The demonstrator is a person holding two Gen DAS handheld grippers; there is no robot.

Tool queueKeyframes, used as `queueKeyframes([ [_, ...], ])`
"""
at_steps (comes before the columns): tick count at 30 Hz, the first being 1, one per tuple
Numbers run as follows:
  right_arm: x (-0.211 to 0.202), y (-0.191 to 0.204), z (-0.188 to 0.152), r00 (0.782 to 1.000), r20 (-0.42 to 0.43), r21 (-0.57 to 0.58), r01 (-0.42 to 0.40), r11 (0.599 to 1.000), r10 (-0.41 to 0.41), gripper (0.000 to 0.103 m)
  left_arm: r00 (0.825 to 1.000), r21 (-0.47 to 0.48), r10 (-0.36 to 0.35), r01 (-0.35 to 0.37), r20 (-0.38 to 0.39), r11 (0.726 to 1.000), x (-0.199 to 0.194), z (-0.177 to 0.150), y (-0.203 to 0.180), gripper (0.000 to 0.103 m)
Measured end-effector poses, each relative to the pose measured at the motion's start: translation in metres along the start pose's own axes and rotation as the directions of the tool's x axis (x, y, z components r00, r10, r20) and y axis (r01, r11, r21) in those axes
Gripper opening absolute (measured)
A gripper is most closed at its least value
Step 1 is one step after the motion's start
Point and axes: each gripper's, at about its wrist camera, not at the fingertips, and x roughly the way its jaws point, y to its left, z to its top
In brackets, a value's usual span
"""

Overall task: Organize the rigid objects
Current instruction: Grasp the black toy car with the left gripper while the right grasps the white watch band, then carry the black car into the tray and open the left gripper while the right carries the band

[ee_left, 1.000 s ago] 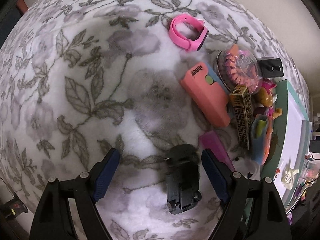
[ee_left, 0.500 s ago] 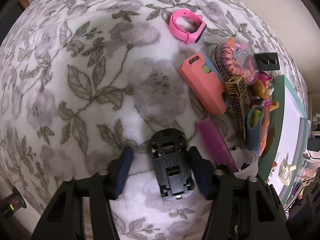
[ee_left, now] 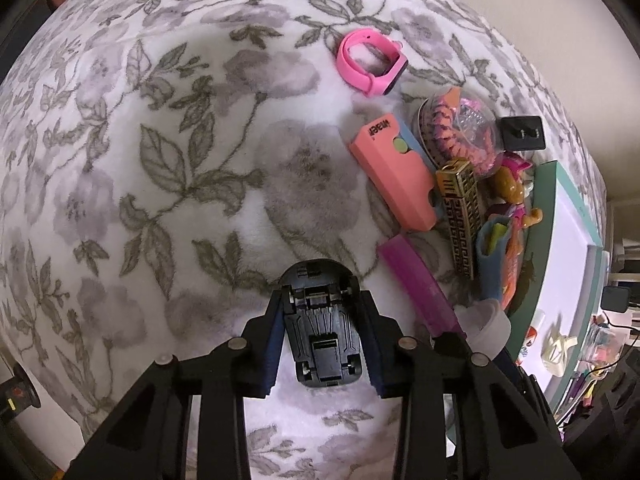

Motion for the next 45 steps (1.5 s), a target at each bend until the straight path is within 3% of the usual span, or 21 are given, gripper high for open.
queueKeyframes([
  [15, -0.011, -0.008, 0.002, 1.0, 0.019, 0.017, -0.014, 1.0, 0.013, 0.061, 0.998, -0.024, -0.026, 0.028, 0.056, 0.999, -0.033, 0.01, 0.005, 0.036],
  [27, -0.038, -0.006, 0.008, 0.994, 0.103, 0.015, -0.05, 0.999, 0.048, 0.061, 0.987, -0.019, -0.087, 0.091, 0.138, 0.996, -0.073, 0.016, 0.002, 0.035],
  [36, -0.047, -0.017, 0.013, 0.99, 0.137, 0.029, -0.023, 0.999, 0.018, 0.061, 0.972, 0.039, -0.152, 0.147, 0.181, 0.988, -0.09, 0.007, -0.016, 0.035],
  [45, -0.069, -0.063, 0.016, 0.979, 0.198, 0.117, 0.028, 0.993, -0.051, 0.061, 0.961, 0.16, -0.221, 0.194, 0.166, 0.968, -0.08, -0.009, -0.065, 0.036],
])
